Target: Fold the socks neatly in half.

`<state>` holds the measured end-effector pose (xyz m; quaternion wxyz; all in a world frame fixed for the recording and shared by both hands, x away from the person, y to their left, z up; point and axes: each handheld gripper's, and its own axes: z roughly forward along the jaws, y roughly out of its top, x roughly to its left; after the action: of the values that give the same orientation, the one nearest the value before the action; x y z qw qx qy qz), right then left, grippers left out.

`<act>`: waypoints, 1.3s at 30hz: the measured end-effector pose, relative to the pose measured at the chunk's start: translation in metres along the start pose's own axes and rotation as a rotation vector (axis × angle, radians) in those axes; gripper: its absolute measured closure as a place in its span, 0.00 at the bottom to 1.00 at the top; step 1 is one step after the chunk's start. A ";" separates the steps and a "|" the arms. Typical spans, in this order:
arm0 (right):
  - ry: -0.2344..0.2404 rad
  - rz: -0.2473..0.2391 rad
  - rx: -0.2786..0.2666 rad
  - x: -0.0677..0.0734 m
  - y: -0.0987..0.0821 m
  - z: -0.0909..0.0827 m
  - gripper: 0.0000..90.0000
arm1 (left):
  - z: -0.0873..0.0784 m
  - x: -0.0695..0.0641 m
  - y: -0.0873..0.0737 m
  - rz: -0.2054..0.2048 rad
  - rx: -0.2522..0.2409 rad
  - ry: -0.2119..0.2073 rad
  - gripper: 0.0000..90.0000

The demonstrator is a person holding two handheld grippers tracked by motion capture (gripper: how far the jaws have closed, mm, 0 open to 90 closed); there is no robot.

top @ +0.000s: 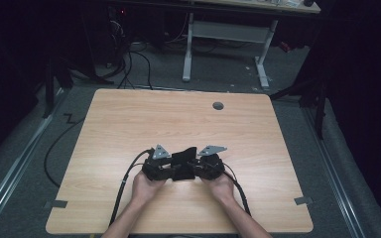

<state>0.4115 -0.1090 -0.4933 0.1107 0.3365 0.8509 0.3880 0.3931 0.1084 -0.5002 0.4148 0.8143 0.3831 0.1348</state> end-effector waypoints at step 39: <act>-0.108 0.092 -0.031 -0.027 0.002 -0.008 0.68 | 0.027 0.009 0.033 0.001 0.001 0.004 0.52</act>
<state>0.4290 -0.1305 -0.4884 0.1436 0.3940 0.8212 0.3870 0.4306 0.0872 -0.4920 0.4137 0.8143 0.3837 0.1363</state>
